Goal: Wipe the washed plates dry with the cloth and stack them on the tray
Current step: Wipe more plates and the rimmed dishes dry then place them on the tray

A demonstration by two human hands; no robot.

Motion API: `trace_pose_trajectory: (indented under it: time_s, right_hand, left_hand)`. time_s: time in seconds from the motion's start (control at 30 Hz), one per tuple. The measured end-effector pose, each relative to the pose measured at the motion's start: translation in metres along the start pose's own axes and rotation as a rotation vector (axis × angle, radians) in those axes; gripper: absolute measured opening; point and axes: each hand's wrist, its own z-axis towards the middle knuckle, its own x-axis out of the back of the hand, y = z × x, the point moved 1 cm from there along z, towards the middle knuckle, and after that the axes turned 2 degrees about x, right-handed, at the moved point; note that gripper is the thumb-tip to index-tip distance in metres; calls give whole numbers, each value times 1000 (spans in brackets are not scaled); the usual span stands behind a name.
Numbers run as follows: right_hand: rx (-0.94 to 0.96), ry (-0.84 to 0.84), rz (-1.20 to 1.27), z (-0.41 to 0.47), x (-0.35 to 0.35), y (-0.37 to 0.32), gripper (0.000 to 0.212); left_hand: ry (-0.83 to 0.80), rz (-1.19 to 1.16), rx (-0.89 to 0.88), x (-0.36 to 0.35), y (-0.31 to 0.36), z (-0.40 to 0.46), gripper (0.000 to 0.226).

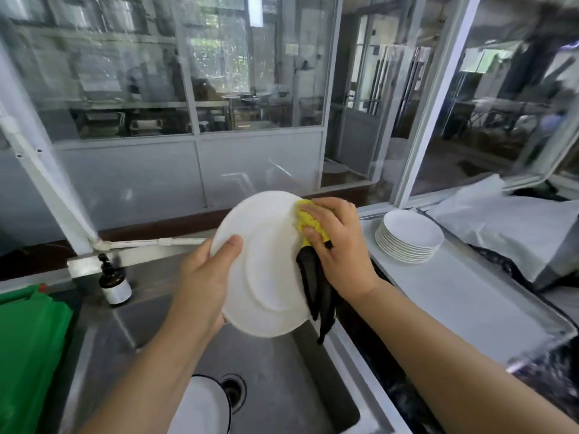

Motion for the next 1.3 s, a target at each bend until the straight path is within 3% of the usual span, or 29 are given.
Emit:
trace_pose_trajectory:
  time_s: [0.2, 0.3, 0.53, 0.6, 0.7, 0.83, 0.97, 1.03, 1.17, 1.3]
  right_hand:
    - [-271, 56, -74, -68, 74, 148, 27]
    - [-361, 68, -63, -98, 122, 222, 28]
    - [-568, 118, -85, -135, 210, 363, 22]
    - [-621, 132, -53, -139, 221, 391, 21]
    - [-662, 156, 13, -146, 229, 424, 20]
    - [-694, 173, 36, -158, 233, 456, 20]
    - [-714, 179, 55, -165, 233, 475, 28]
    - [-729, 175, 73, -167, 231, 483, 28]
    - [-735, 181, 83, -169, 228, 496, 21]
    - [-745, 179, 82, -172, 225, 507, 24]
  left_hand:
    - [-8, 57, 60, -108, -60, 21, 9]
    - [-16, 104, 52, -184, -97, 37, 24]
    - [-130, 511, -33, -336, -178, 71, 19]
    - [-167, 658, -120, -364, -198, 81, 11]
    - [-270, 944, -353, -400, -219, 96, 38]
    - [-383, 1268, -698, -443, -245, 119, 22]
    - [-517, 1534, -688, -475, -279, 143, 25]
    - [-556, 1598, -785, -487, -292, 150, 16]
    - [-536, 1600, -961, -499, -321, 163, 28]
    - [-523, 1643, -1091, -499, -349, 173, 22]
